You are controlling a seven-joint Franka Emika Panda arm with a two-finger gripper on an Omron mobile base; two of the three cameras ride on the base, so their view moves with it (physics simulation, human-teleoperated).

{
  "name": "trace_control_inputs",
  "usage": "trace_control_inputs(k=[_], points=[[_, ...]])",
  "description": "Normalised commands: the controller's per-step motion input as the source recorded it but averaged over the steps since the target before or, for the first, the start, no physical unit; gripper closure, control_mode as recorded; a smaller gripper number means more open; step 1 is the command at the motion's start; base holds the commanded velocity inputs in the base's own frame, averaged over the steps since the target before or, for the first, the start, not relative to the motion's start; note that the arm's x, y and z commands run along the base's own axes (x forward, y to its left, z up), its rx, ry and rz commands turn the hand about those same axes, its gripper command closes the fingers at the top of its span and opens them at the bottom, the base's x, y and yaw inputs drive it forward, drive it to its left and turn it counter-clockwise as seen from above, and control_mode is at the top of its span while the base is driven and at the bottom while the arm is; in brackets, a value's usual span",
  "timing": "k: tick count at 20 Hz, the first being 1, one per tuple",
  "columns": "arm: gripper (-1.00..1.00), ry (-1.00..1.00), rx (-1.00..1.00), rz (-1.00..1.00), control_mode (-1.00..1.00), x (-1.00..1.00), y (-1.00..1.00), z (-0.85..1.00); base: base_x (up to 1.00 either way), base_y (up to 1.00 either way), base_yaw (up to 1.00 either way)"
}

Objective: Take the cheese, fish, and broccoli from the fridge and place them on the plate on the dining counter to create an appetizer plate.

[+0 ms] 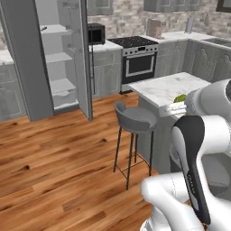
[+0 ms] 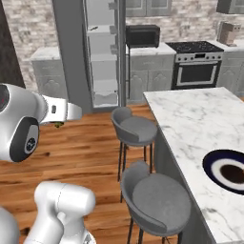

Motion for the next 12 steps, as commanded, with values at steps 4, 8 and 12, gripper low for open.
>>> trace_control_inputs(k=[4, 8, 12], points=[[1.00, 0.00, 0.00, 0.00, 1.00, 0.00, 0.00, 0.00, -0.36, -1.00, -0.15], [1.00, 0.00, 0.00, 0.00, 1.00, 0.00, 0.00, 0.00, 0.00, -0.98, -0.13], [1.00, 0.00, 0.00, 0.00, 1.00, 0.00, 0.00, 0.00, 0.00, -0.96, -0.15]])
